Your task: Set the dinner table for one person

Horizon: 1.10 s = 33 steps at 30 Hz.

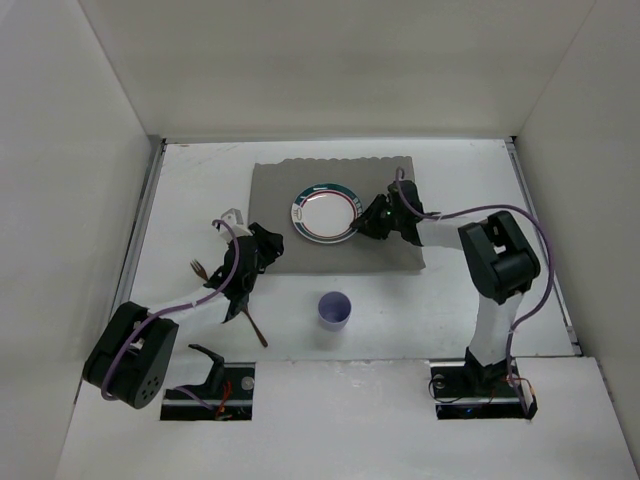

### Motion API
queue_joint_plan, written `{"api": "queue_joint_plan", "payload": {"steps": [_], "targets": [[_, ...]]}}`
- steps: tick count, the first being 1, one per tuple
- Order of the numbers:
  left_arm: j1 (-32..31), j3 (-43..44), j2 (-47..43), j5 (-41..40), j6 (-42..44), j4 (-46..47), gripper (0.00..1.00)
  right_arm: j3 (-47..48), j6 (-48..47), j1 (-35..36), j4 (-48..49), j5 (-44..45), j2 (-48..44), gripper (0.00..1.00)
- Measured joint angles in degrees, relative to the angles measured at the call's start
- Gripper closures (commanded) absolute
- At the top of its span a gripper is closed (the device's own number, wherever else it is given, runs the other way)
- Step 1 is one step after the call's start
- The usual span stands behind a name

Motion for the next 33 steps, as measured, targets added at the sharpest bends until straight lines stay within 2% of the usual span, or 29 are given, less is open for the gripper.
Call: {"api": "queue_joint_plan", "payload": {"steps": [5, 10, 12, 16, 18, 19, 23, 25, 29, 33], "targets": [[-0.07, 0.00, -0.02, -0.09, 0.00, 0.00, 0.59, -0.11, -1.27, 0.00, -1.49, 0.52, -0.59, 0.47], [-0.22, 0.00, -0.02, -0.35, 0.00, 0.00, 0.58, -2.43, -5.35, 0.11, -5.90, 5.27, -8.39, 0.43], [-0.48, 0.00, -0.07, -0.46, 0.02, 0.00, 0.58, -3.63, -8.07, 0.63, -7.48, 8.52, -13.27, 0.50], [-0.87, 0.00, -0.09, -0.57, 0.04, -0.02, 0.59, -7.63, -15.32, 6.03, -10.69, 15.43, -26.53, 0.81], [-1.27, 0.00, -0.09, -0.68, 0.04, -0.02, 0.59, -8.96, -18.88, 11.04, -12.37, 18.29, -32.57, 0.83], [-1.49, 0.00, -0.09, -0.79, 0.11, -0.02, 0.59, -9.27, -20.59, 13.94, -13.68, 19.58, -35.21, 0.81], [-2.14, 0.00, -0.07, -0.81, 0.26, -0.02, 0.59, -9.33, -25.88, 25.05, -19.34, 23.67, -41.79, 0.56], [-2.38, 0.00, -0.07, -0.83, 0.28, -0.02, 0.59, -9.33, -27.58, 28.70, -22.64, 25.07, -42.95, 0.49], [-2.60, 0.00, -0.07, -0.90, 0.42, -0.02, 0.59, -9.38, -29.27, 32.87, -29.66, 27.17, -43.12, 0.44], [-2.69, 0.00, -0.09, -0.94, 0.44, -0.02, 0.58, -9.38, -30.10, 36.85, -34.10, 27.85, -42.91, 0.44]]}}
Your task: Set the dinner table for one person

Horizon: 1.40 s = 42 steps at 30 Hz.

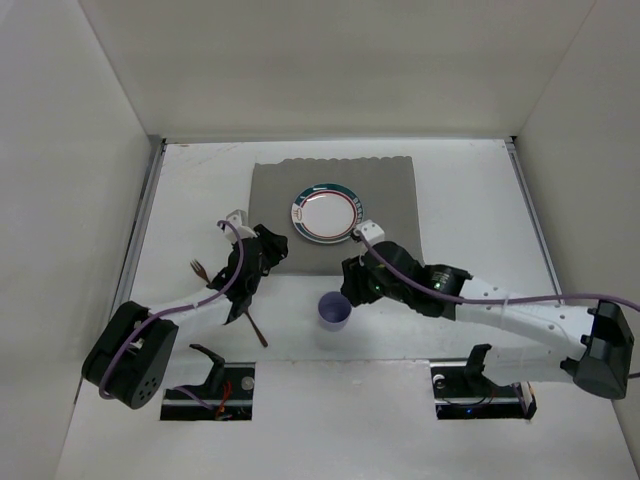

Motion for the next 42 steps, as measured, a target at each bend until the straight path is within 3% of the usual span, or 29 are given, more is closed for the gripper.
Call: {"api": "queue_joint_plan", "payload": {"steps": [7, 11, 13, 19, 22, 26, 32, 37, 42], "targets": [[-0.02, 0.00, -0.13, -0.66, 0.00, 0.00, 0.58, 0.02, -0.70, 4.09, -1.22, -0.44, 5.20, 0.53], [0.02, 0.00, -0.61, -1.03, 0.02, 0.02, 0.58, 0.46, -1.01, 3.98, -1.27, -0.37, 9.03, 0.81], [-0.02, 0.00, -0.63, -1.11, 0.02, 0.02, 0.58, 0.68, -1.07, 3.98, -1.16, -0.22, 10.01, 0.89], [-0.04, 0.00, -0.70, -1.18, 0.02, 0.04, 0.58, 2.34, -0.92, 1.62, -1.29, -0.66, 8.46, 0.91], [-0.15, 0.00, -0.70, -1.22, 0.02, 0.04, 0.57, 5.18, -1.18, -3.43, -0.92, -1.42, 6.16, 0.91], [-0.31, 0.00, -0.68, -1.11, 0.04, 0.04, 0.58, 12.35, -1.60, -17.59, 3.74, -2.60, 7.82, 0.91], [-0.28, 0.00, -0.68, -1.07, 0.02, 0.04, 0.58, 28.74, -1.88, -36.54, 8.98, -2.08, 24.79, 0.91], [-0.31, 0.00, -0.63, -0.92, 0.02, 0.04, 0.57, 41.92, -2.54, -43.39, 5.75, -0.85, 40.09, 0.92], [-0.31, 0.00, -0.09, -0.72, 0.00, 0.02, 0.57, 52.28, -3.96, -45.66, -0.66, -0.39, 49.94, 0.92]]}}
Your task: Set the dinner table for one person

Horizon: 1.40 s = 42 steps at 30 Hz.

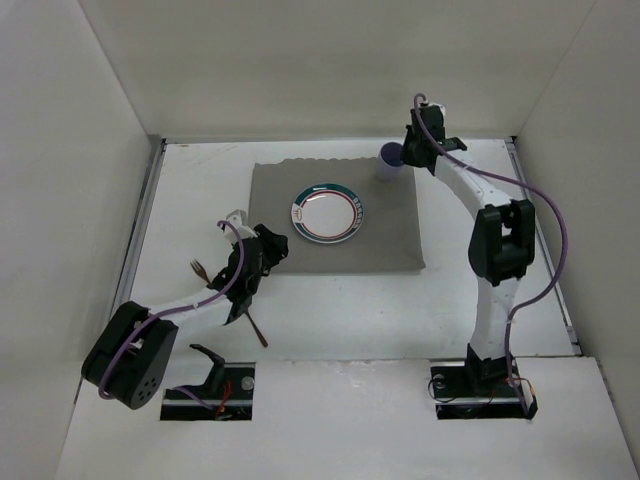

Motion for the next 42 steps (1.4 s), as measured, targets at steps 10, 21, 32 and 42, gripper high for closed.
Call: {"api": "queue_joint_plan", "payload": {"steps": [10, 21, 32, 42], "targets": [[0.04, 0.00, 0.11, 0.13, 0.00, 0.07, 0.57, 8.83, -2.32, 0.22, -7.89, 1.49, 7.48, 0.88], [1.03, 0.00, 0.11, -0.48, -0.07, -0.98, 0.51, 12.37, -2.71, 0.72, -9.46, 2.47, 11.02, 0.61], [0.70, 0.02, -0.52, -5.90, 0.13, -5.92, 0.47, 3.93, -2.56, 1.75, -6.78, 2.51, 0.33, 0.49], [-2.84, 1.33, -2.75, -10.49, 1.25, -9.62, 0.46, -0.46, -2.38, 2.14, -0.83, -0.39, -9.84, 0.38]]}}
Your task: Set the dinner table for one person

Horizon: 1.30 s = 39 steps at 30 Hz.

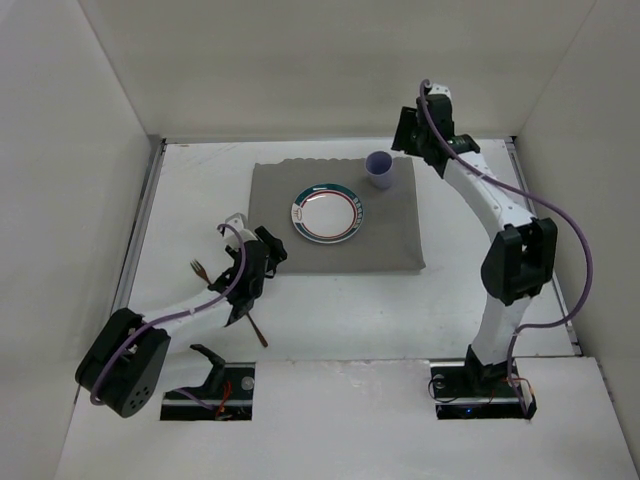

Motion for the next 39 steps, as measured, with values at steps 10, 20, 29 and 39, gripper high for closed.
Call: {"api": "queue_joint_plan", "payload": {"steps": [10, 20, 29, 39], "targets": [[-0.24, 0.33, -0.46, -1.07, 1.40, -1.16, 0.51, -5.84, -0.15, 5.35, 1.57, 1.68, 3.76, 0.61], [-0.20, 6.01, -13.70, -1.60, 1.03, -25.07, 0.70, -40.41, 5.75, 10.38, 18.47, 4.90, -29.00, 0.87], [-0.50, 7.72, -18.01, -1.88, -9.16, -55.19, 0.67, -59.10, 9.64, 15.67, 26.23, 4.39, -38.66, 0.54], [-9.92, 7.85, -15.15, -0.48, -20.50, -70.16, 0.70, -65.70, 11.76, 16.61, 32.09, 3.06, -41.13, 0.52]]}}
